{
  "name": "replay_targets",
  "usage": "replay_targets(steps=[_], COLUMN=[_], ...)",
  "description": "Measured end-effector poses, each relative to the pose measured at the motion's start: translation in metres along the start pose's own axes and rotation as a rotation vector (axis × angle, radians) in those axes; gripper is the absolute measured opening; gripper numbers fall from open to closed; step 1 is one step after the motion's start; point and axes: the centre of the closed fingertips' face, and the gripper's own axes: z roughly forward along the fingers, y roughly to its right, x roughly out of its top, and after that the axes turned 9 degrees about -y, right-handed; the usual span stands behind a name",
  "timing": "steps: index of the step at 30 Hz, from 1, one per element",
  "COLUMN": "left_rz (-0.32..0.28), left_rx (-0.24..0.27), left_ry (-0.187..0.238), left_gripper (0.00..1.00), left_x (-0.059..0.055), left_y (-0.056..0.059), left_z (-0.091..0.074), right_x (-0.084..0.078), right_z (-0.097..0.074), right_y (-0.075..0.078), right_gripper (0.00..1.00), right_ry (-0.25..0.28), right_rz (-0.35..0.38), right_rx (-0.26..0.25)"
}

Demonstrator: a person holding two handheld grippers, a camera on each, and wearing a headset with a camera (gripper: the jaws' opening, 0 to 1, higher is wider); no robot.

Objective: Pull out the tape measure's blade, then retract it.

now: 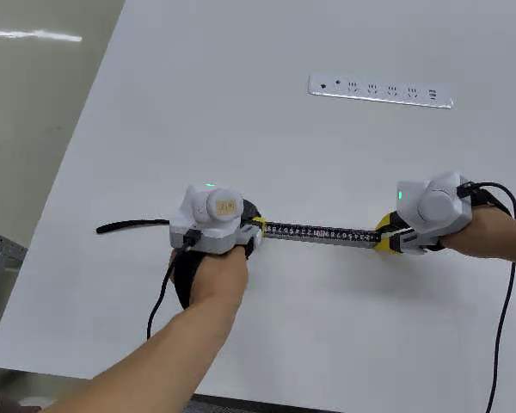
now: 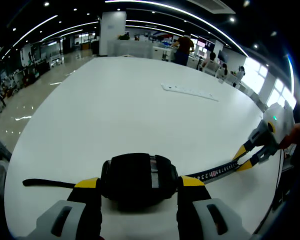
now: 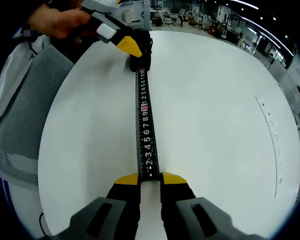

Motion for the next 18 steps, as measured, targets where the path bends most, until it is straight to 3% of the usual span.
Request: replay_targets(steps=[18], left_rz=[0.000], left_rx=[0.000], left_ry=[0.005], left_gripper=[0.57], left_x=[0.000], left_y=[0.000], left_z=[0.000], right_x=[0.016], right_z=[0.004], right_y=[0.000], right_gripper=[0.14], right_ry=[0.014], right_rz=[-0.001], right_rx=[-0.005])
